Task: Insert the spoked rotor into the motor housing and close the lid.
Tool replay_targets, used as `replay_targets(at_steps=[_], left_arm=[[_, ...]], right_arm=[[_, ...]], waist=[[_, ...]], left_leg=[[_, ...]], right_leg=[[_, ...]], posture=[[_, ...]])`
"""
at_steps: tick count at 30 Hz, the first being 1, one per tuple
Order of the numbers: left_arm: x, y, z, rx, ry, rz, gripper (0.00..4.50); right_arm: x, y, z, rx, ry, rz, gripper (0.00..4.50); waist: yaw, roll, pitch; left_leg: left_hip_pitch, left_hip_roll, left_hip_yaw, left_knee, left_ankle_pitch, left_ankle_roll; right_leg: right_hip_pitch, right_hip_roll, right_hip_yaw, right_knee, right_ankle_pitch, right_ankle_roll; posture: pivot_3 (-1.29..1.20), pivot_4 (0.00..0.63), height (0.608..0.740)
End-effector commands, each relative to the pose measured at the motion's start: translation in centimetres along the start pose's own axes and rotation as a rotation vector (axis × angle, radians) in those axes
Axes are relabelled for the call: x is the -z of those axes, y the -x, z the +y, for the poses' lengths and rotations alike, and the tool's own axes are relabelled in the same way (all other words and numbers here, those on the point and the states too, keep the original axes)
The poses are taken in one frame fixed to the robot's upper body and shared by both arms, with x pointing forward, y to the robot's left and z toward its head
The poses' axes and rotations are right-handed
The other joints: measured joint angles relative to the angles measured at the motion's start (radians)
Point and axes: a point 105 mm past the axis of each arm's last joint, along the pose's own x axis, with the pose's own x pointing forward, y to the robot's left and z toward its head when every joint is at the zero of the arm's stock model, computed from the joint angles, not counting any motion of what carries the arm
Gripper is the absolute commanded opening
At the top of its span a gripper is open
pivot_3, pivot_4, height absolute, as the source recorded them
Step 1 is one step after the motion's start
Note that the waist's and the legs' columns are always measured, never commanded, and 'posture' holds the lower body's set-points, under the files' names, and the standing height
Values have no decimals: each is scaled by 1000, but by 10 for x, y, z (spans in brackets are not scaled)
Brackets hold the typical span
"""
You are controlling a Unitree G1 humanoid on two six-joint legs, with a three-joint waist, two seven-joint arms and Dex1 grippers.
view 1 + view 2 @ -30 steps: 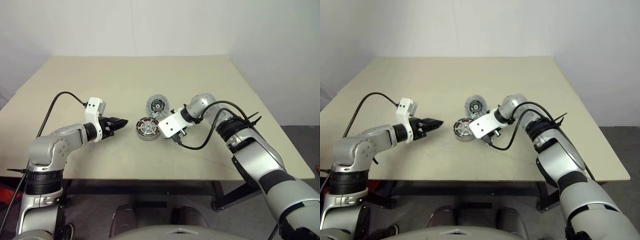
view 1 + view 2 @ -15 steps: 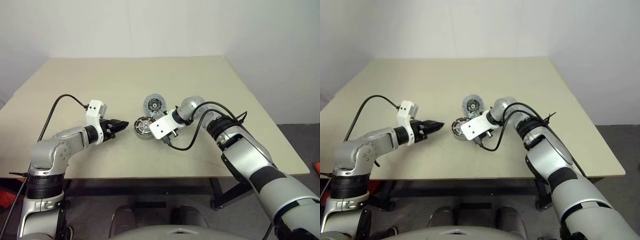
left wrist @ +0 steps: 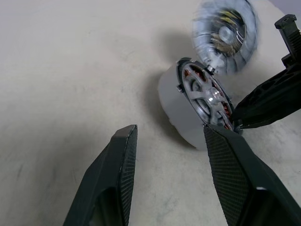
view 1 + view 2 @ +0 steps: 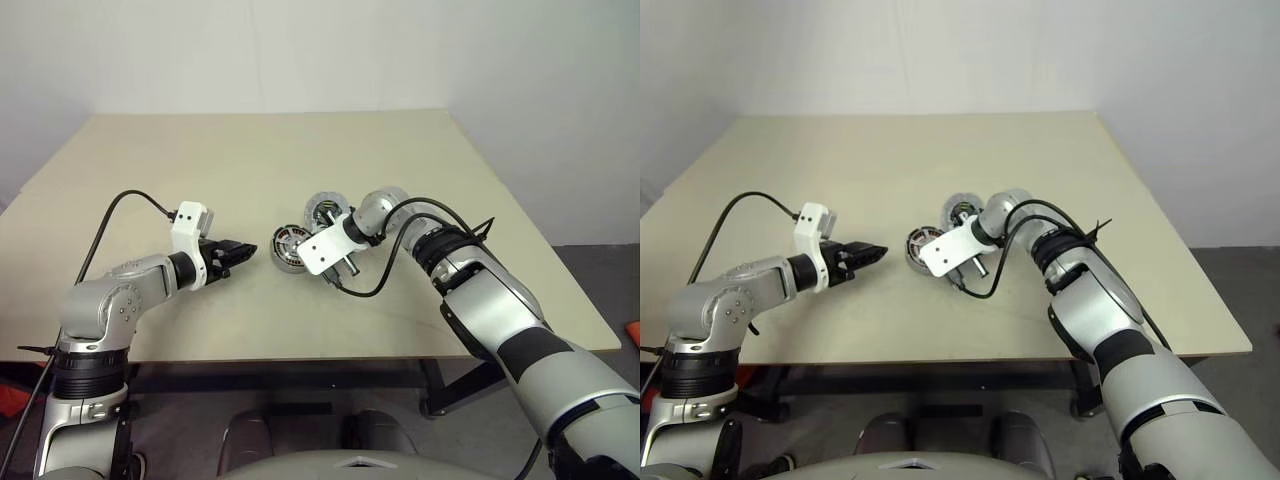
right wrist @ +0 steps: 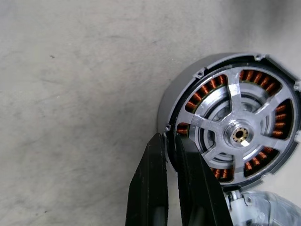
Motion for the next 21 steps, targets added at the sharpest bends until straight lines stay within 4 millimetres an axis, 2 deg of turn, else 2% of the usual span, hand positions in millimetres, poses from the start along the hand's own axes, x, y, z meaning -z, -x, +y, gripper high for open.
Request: replay_targets(at_steps=[1, 7, 14, 17, 21], left_arm=[[-11, 3, -4, 9, -36, -40, 2401], [-11, 2, -4, 6, -38, -38, 2401], [-7, 3, -4, 0, -30, -37, 2401], [-4, 4, -3, -3, -24, -36, 2401], [-2, 4, -4, -4, -23, -37, 2401]], right_arm=[[-1, 10, -12, 48, 22, 6, 3], [0, 15, -14, 71, -14, -6, 3], [2, 32, -16, 117, -322, -111, 3], [5, 42, -6, 82, -414, -116, 3], [-3, 46, 2, 63, -475, -130, 3]], waist=[[0, 0, 0], [0, 0, 0], [3, 0, 2], [9, -1, 2], [14, -1, 2]], left_leg=[[0, 0, 0, 0, 0, 0], [0, 0, 0, 0, 0, 0], [-1, 0, 0, 0, 0, 0], [-2, 0, 0, 0, 0, 1], [-3, 0, 0, 0, -1, 2]], right_leg=[[0, 0, 0, 0, 0, 0], [0, 0, 0, 0, 0, 0], [0, 0, 0, -1, 0, 0], [0, 0, 0, -2, 0, 0], [0, 0, 0, -3, 0, 0]], posture=[[0, 0, 740], [0, 0, 740], [0, 0, 740], [0, 0, 740], [0, 0, 740]])
